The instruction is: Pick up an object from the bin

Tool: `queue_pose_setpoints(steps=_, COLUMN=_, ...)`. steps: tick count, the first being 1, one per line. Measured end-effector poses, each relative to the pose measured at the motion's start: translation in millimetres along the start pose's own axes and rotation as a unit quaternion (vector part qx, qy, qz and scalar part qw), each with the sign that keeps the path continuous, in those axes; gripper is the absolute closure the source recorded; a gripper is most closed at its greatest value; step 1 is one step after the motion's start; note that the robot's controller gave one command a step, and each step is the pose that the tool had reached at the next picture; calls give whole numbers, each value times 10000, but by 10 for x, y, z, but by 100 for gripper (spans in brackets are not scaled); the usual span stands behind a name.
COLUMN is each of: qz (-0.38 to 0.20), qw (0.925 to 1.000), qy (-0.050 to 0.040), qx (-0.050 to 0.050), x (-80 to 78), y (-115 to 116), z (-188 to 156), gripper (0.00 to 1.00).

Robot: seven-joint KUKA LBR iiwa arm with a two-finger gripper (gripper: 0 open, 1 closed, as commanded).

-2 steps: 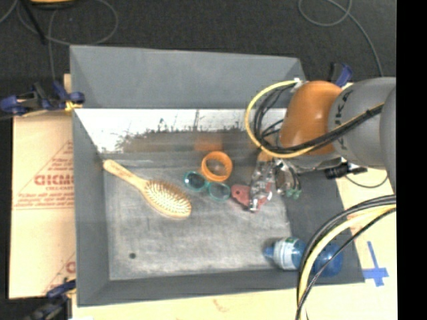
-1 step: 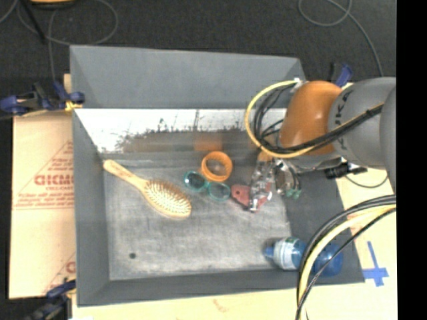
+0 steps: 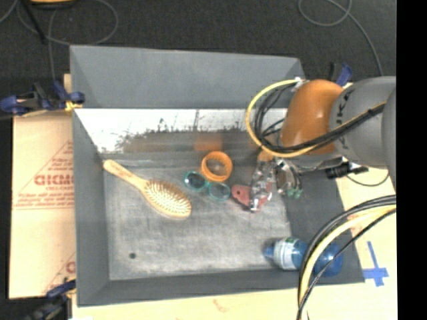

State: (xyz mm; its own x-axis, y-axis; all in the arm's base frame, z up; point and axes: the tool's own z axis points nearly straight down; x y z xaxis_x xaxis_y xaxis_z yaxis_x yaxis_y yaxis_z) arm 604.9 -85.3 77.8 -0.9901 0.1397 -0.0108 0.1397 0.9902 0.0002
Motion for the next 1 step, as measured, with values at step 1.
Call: queue_pose_setpoints(steps=1, qz=-5, qw=10000, qy=47, qx=2, x=18, y=-2, z=-129, gripper=100)
